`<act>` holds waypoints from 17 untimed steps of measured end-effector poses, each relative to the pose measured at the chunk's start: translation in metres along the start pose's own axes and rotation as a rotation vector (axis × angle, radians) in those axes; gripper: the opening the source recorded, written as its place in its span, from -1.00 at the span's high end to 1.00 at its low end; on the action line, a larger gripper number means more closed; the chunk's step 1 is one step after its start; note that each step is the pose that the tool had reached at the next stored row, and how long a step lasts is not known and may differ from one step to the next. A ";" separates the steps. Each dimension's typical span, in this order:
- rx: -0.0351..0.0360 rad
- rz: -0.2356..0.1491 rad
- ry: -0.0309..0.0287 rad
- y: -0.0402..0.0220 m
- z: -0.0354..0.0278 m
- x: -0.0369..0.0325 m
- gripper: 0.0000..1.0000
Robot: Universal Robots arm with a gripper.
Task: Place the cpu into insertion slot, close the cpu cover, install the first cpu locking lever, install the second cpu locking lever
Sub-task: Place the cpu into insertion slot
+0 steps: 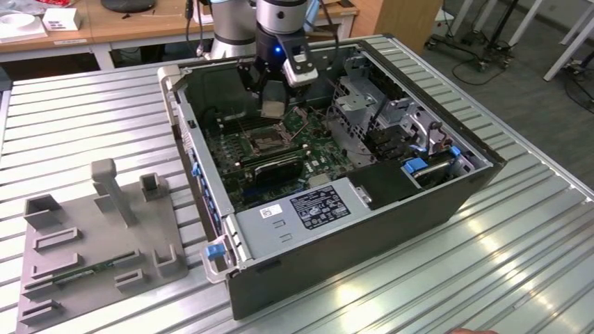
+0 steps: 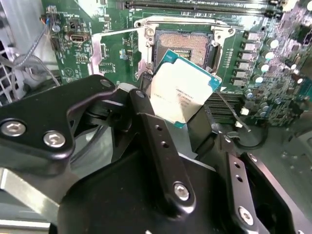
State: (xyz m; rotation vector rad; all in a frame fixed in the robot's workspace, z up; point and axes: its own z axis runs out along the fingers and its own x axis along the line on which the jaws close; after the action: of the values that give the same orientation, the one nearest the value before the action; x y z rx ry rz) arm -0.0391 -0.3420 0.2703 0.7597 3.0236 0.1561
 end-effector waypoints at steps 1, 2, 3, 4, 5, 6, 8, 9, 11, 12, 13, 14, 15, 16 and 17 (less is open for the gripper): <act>-0.0001 0.010 -0.0011 0.0000 0.0001 0.0000 -0.08; 0.0000 0.021 -0.0021 0.0000 0.0002 0.0000 -0.08; -0.0001 0.032 -0.0033 0.0000 0.0004 0.0000 -0.08; -0.0002 0.042 -0.0043 0.0000 0.0005 0.0000 -0.08; -0.0003 0.053 -0.0054 -0.0001 0.0006 0.0000 -0.08; -0.0003 0.063 -0.0065 -0.0001 0.0007 0.0000 -0.08; -0.0004 0.084 -0.0086 -0.0001 0.0009 0.0000 -0.08; -0.0004 0.095 -0.0097 -0.0001 0.0010 0.0000 -0.08; -0.0005 0.115 -0.0118 -0.0001 0.0012 0.0000 -0.08; -0.0006 0.126 -0.0128 -0.0001 0.0013 0.0000 -0.08; -0.0006 0.136 -0.0139 -0.0002 0.0014 0.0000 -0.08; -0.0007 0.146 -0.0149 -0.0002 0.0015 0.0000 -0.08; -0.0007 0.156 -0.0160 -0.0002 0.0016 0.0000 -0.08; -0.0008 0.166 -0.0170 -0.0002 0.0017 0.0000 -0.08; -0.0009 0.178 -0.0182 -0.0002 0.0018 0.0000 -0.08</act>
State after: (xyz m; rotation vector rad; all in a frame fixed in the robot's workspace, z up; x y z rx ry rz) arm -0.0391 -0.3420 0.2686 1.0236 2.9356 0.1522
